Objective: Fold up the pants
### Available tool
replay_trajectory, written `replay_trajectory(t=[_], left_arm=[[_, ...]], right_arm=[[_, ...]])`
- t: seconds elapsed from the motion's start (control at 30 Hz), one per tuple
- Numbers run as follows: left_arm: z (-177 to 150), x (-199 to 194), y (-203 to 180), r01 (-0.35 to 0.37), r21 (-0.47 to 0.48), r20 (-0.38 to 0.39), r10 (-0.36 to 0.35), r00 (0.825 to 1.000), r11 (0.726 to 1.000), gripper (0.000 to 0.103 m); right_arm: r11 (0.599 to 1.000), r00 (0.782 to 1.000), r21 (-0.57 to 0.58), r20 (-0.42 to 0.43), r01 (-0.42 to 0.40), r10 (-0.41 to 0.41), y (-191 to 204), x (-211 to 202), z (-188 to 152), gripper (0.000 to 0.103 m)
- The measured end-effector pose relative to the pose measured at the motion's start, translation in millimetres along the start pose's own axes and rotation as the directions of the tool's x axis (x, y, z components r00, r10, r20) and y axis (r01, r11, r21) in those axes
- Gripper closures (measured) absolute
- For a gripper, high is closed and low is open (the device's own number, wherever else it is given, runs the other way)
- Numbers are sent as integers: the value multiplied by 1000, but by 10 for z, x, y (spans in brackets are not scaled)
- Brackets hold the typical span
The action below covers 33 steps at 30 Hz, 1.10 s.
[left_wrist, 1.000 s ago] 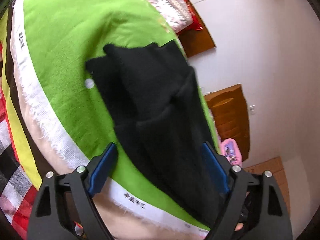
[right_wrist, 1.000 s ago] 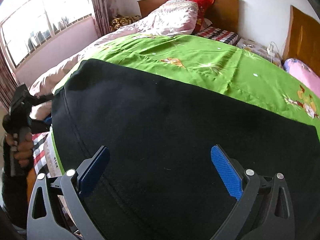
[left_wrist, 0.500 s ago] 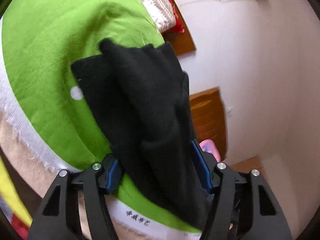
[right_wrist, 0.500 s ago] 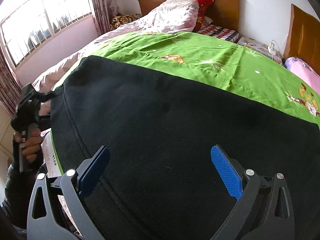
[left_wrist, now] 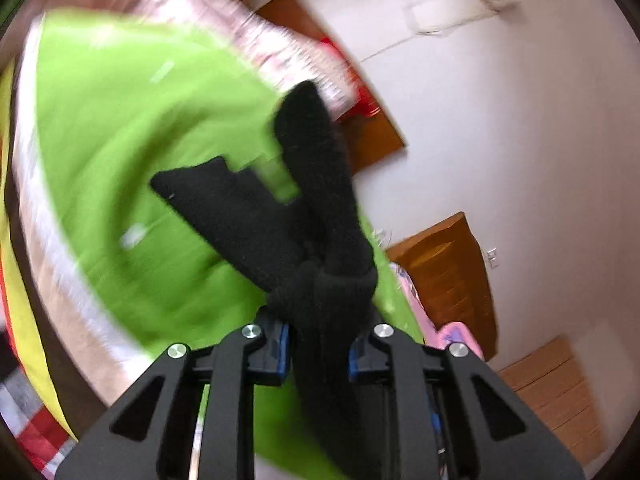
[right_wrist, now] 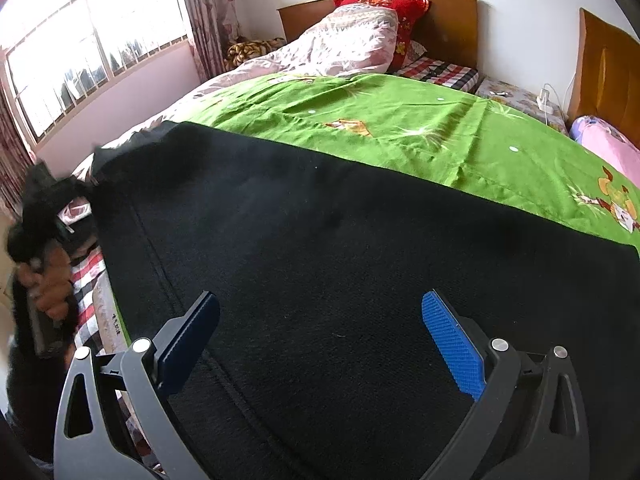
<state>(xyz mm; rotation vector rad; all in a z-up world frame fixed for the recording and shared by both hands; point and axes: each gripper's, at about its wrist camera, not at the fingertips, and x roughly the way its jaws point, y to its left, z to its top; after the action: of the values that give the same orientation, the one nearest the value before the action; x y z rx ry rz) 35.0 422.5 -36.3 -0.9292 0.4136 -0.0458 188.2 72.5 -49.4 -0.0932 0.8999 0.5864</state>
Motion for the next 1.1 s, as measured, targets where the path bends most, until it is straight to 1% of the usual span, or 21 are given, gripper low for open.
replay_trajectory(t=[0.1, 0.17, 0.23, 0.3, 0.33, 0.4, 0.47, 0.5, 0.53, 0.57, 0.6, 0.67, 0.7, 0.73, 0.77, 0.83, 0.9, 0.97, 1.0, 1.03, 1.1], left_arm=[[44, -137, -766, -18, 194, 65, 6, 998, 981, 84], [-72, -99, -1458, -42, 405, 79, 10, 997, 913, 82], [-396, 49, -2145, -111, 637, 88, 71, 994, 763, 81], [-961, 247, -2633, -144, 818, 89, 125, 988, 557, 81], [-1253, 328, -2755, -142, 869, 84, 141, 986, 474, 80], [-2024, 608, -2927, -79, 959, 30, 182, 983, 273, 77], [-2697, 919, -2885, 27, 992, -59, 255, 965, 126, 69], [-3066, 1090, -2788, 100, 994, -110, 316, 942, 48, 63], [-3278, 1213, -2677, 148, 989, -138, 358, 923, 0, 60], [-3488, 1227, -2599, 127, 989, -96, 339, 936, -70, 63], [-3534, 1186, -2598, 76, 993, -45, 292, 955, -95, 58], [-3412, 1142, -2610, 117, 993, -105, 304, 947, -20, 45], [-3259, 1037, -2616, 175, 983, -182, 271, 945, 50, 39], [-3130, 935, -2612, 204, 975, -219, 229, 949, 88, 30], [-3050, 775, -2621, 222, 967, -242, 180, 953, 126, 20], [-2636, 465, -2556, 245, 938, -268, 64, 961, 244, 8], [-2430, 241, -2540, 212, 912, -241, 39, 970, 352, 7], [-2041, 234, -2295, 86, 873, -149, 95, 984, 479, 7], [-1910, 293, -2184, 17, 860, -107, 147, 983, 511, 8], [-1883, 312, -2166, -19, 856, -88, 182, 979, 517, 13], [-1888, 379, -2060, -48, 866, -74, 222, 972, 498, 18]], right_arm=[[998, 1000, 66, -24, 1, 1, -118, 34, 23, 5], [988, 999, 151, 31, -38, 34, -279, -102, 32, 6], [940, 969, 314, 238, -136, 60, -645, -509, -44, 7], [864, 929, 476, 369, -164, -27, -1094, -941, -202, 6], [838, 912, 520, 404, -167, -69, -1269, -1117, -272, 5], [788, 868, 595, 464, -159, -175, -1633, -1542, -459, 5], [766, 840, 629, 482, -134, -249, -1832, -1835, -605, 5], [757, 830, 643, 480, -114, -283, -1929, -1993, -709, 5], [754, 827, 650, 474, -98, -301, -1982, -2091, -794, 5], [752, 827, 653, 468, -86, -312, -2001, -2147, -853, 5], [752, 828, 656, 459, -71, -322, -2027, -2195, -915, 5], [752, 836, 658, 437, -46, -331, -2060, -2248, -1069, 5], [753, 840, 657, 432, -43, -329, -2061, -2243, -1123, 5], [759, 849, 649, 423, -42, -315, -2048, -2210, -1180, 5], [771, 861, 635, 414, -40, -296, -2031, -2155, -1192, 5], [798, 881, 602, 396, -37, -258, -1972, -2039, -1179, 5], [851, 909, 520, 387, -77, -155, -1759, -1888, -1125, 5], [887, 922, 441, 384, -137, -48, -1556, -1774, -1081, 7], [895, 925, 403, 378, -194, 30, -1433, -1692, -1065, 14], [890, 928, 388, 361, -240, 93, -1358, -1618, -1055, 23], [873, 934, 391, 317, -290, 168, -1266, -1486, -1082, 32]])
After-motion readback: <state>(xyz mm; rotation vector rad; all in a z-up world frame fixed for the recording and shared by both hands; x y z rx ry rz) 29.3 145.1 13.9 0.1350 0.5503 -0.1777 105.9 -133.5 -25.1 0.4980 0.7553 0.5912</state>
